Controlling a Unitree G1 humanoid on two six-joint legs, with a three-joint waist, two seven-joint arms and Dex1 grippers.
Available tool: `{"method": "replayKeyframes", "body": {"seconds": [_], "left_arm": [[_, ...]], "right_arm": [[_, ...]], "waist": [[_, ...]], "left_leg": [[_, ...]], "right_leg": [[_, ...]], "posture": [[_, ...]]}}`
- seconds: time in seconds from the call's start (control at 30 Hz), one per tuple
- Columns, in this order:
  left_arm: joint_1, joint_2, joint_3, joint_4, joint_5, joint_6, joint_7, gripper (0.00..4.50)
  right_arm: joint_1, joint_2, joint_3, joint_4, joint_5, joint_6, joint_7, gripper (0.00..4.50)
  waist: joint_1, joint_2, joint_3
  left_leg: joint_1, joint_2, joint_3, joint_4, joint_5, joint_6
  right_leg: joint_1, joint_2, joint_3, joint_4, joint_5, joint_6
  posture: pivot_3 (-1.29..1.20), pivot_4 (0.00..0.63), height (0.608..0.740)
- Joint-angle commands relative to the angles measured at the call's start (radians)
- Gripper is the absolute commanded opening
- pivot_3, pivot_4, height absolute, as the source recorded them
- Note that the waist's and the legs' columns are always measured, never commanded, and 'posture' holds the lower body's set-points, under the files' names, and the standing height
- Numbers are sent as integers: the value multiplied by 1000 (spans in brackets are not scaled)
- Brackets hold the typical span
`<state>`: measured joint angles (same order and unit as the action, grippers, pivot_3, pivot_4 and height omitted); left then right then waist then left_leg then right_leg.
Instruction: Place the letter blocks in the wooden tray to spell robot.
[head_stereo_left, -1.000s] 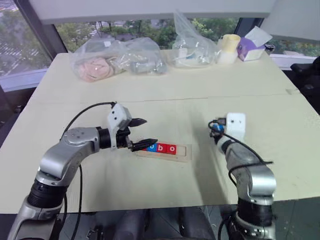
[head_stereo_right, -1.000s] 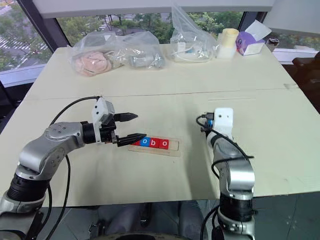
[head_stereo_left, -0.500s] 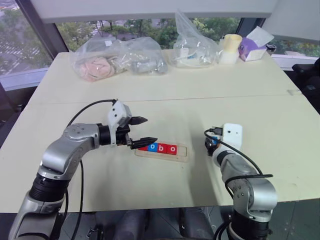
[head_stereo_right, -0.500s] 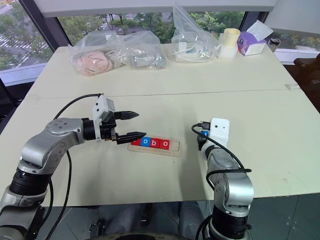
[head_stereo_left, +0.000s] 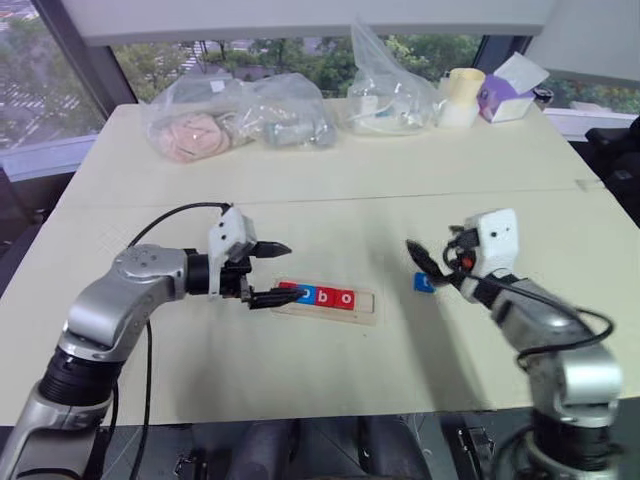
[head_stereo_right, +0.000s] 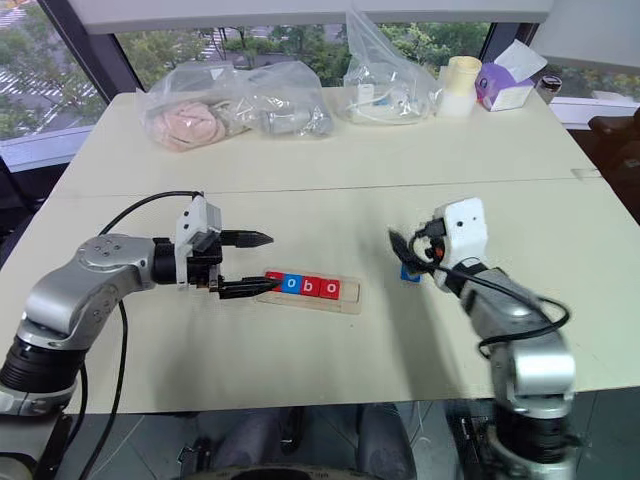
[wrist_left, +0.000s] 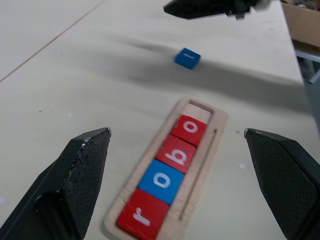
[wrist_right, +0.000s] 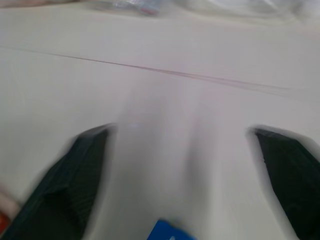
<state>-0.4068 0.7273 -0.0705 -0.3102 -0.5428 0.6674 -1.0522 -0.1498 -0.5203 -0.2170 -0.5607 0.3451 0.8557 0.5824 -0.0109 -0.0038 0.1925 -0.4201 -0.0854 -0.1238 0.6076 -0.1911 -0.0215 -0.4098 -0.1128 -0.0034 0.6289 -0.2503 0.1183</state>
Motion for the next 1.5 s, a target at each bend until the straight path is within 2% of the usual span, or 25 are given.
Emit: {"method": "replayKeyframes", "body": {"seconds": [0.03, 0.13, 0.2, 0.53, 0.63, 0.7, 0.8, 0.9, 1.03, 1.1, 1.23, 1.33, 1.5], "left_arm": [[-15, 73, -15, -57, -21, -4, -101, 4500], [0, 130, -35, -83, -17, -15, -161, 4500], [-1, 139, -39, -81, -10, -20, -166, 4500], [56, 136, -2, -126, -25, 22, -102, 4500], [84, 141, 13, -168, -48, 44, -82, 4500], [90, 142, 20, -172, -48, 52, -65, 4500], [102, 150, 22, -172, -46, 50, -56, 4500], [114, 160, 22, -163, -19, 23, -45, 4500], [116, 183, 35, -143, 9, -1, -36, 4500], [122, 191, 40, -139, 13, -6, -37, 4500], [135, 200, 43, -142, 19, -10, -37, 4500], [141, 191, 46, -155, 14, 0, -13, 4500], [164, 187, 37, -176, 11, 3, 6, 4500]], "right_arm": [[1, -161, -6, 166, 49, -251, 334, 4464], [-42, -265, 62, 410, -30, -446, 457, 4464], [-80, -291, 115, 538, -72, -559, 522, 4464], [-275, -267, 245, 966, -176, -856, 641, 4464], [-300, -245, 250, 1035, -173, -905, 660, 3583], [-302, -238, 253, 1046, -176, -930, 673, 2562], [-297, -231, 253, 1029, -174, -930, 674, 1137], [-281, -239, 258, 916, -173, -876, 654, 1157], [-231, -256, 264, 563, -69, -593, 639, 1157], [-206, -266, 282, 454, -64, -504, 620, 1157], [-189, -263, 325, 353, -128, -438, 542, 1157], [-194, -255, 403, 287, -173, -340, 496, 1157], [-206, -245, 434, 245, -159, -266, 475, 1157]], "waist": [[-2, -1, 1], [-8, -2, 1], [-6, -2, 1], [-3, -2, 1], [-3, -2, 1], [-3, -2, 1], [-2, -2, 1], [-3, -2, 1], [-2, -1, 1], [0, -1, 1], [3, -2, 1], [2, -2, 1], [2, -2, 1]], "left_leg": [[0, 0, 0, 1, 0, 1], [1, 1, 6, 2, -1, 1], [1, 1, 7, 3, -1, 1], [-1, 4, 7, 3, -1, 1], [0, 4, 7, 3, -1, 1], [0, 4, 7, 4, -1, 1], [1, 4, 7, 4, -1, 1], [1, 4, 7, 4, -1, 1], [0, 6, 7, 3, -1, 1], [-1, 6, 6, 3, -1, 1], [-2, 6, 7, 3, -1, 0], [-2, 5, 7, 4, -1, 0], [-6, 5, 7, 3, -1, 1]], "right_leg": [[1, 0, -1, 0, 0, 0], [1, -1, 1, 0, 0, 0], [1, -1, 1, 0, 0, -1], [0, 0, 1, 0, 1, -1], [0, 0, 1, 0, 1, -1], [0, 0, 1, 1, 1, -1], [1, 1, 1, 1, 1, -2], [1, 0, 1, 1, 1, -2], [-2, 1, 2, 2, 1, -2], [-3, 1, 2, 2, 1, -2], [-2, 0, 2, 1, 1, -2], [-2, -1, 2, 1, 1, -2], [-7, -1, 2, 1, 1, -2]], "posture": [[0, 150, 740], [0, 150, 740], [0, 150, 740], [0, 150, 740], [0, 150, 740], [0, 150, 740], [0, 150, 740], [0, 150, 740], [0, 150, 740], [0, 150, 740], [0, 150, 740], [0, 150, 740], [0, 150, 740]]}}
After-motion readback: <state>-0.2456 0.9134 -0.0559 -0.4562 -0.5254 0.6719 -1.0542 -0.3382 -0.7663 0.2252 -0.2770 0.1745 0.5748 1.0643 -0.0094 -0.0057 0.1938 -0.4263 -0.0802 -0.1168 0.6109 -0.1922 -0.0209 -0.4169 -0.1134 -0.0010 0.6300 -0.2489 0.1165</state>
